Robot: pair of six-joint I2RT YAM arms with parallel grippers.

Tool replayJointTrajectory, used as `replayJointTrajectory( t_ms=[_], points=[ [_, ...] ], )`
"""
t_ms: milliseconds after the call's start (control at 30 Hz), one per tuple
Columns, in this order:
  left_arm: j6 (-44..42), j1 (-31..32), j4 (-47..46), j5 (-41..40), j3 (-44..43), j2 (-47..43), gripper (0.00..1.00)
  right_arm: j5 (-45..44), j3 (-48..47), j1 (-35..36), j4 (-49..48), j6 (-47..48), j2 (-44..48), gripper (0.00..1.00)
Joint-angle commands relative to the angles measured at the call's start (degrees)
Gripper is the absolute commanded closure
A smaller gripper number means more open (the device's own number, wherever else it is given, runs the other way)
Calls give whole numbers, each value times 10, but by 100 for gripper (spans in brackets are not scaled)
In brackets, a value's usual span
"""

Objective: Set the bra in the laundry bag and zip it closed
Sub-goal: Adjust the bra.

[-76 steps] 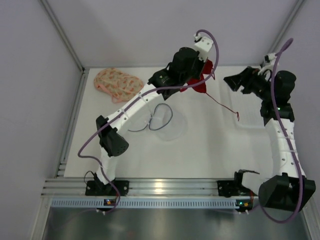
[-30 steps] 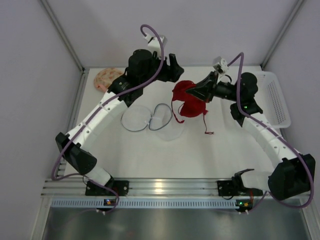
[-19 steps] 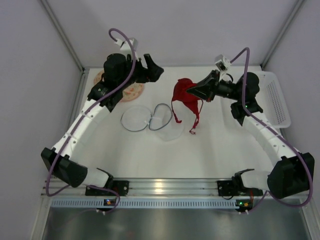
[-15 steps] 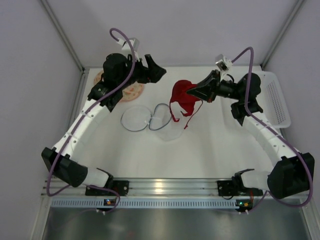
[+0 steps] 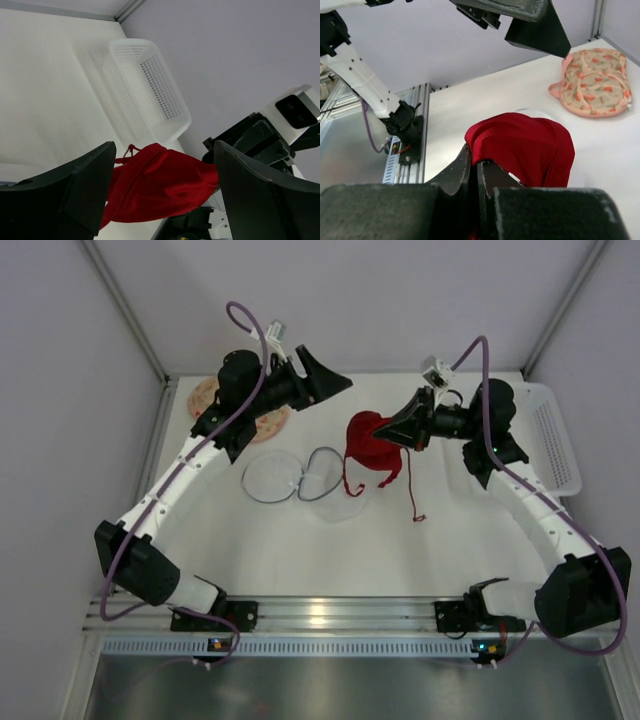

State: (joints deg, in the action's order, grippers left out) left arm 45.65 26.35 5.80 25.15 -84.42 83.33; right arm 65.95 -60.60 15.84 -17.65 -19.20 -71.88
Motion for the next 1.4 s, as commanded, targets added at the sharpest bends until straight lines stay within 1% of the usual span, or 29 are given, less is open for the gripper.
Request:
replayJointTrajectory(
  t_ms=[0, 133, 267, 400, 567, 700, 733, 800, 833, 867, 900, 933, 967, 1100, 1133, 1200, 1233, 1267, 1367],
  points=[
    [97, 4, -80, 41, 22, -4, 16, -13, -41, -5, 72, 87, 13, 100],
    [145, 23, -105, 33, 48, -12, 16, -11, -53, -5, 80, 94, 3, 100],
    [176, 31, -126, 54, 55, 18, 16, 15, -63, -4, 58, 73, -2, 100],
    [179, 41, -127, 41, 57, 38, 17, 22, -60, -5, 55, 77, 7, 100],
    [193, 49, -137, 63, 34, 71, 13, 37, -56, -3, 53, 78, 9, 100],
    [210, 61, -152, 95, 10, 97, 13, 31, -51, -1, 58, 84, 11, 100],
    [225, 63, -162, 104, 11, 101, 14, 30, -51, -1, 62, 94, 12, 100],
    [235, 68, -190, 117, 21, 100, 22, 22, -57, -1, 83, 106, 10, 100],
    [236, 69, -198, 116, 24, 93, 33, 21, -58, -1, 89, 115, 9, 100],
    [234, 70, -206, 116, 29, 88, 47, 18, -58, -1, 91, 115, 6, 100],
    [232, 70, -213, 114, 31, 83, 79, 18, -58, -2, 91, 113, 4, 100],
    [220, 70, -214, 112, 30, 78, 93, 18, -57, -1, 91, 112, 3, 100],
    [212, 70, -214, 109, 28, 76, 100, 20, -57, -1, 90, 111, 2, 100],
    [164, 69, -225, 77, 24, 59, 100, 12, -51, -2, 94, 113, 9, 100],
    [130, 67, -226, 52, 22, 50, 100, 8, -44, -2, 99, 116, 12, 100],
    [98, 67, -226, 20, 21, 39, 100, -3, -35, -2, 103, 117, 22, 100],
    [60, 67, -225, 9, 19, 32, 100, -4, -24, -3, 104, 116, 24, 100],
    [46, 68, -221, -7, 13, 29, 100, -8, -19, -2, 104, 113, 28, 100],
    [-13, 68, -225, -7, 4, 20, 100, -25, 2, -2, 98, 92, 31, 100]
  ],
)
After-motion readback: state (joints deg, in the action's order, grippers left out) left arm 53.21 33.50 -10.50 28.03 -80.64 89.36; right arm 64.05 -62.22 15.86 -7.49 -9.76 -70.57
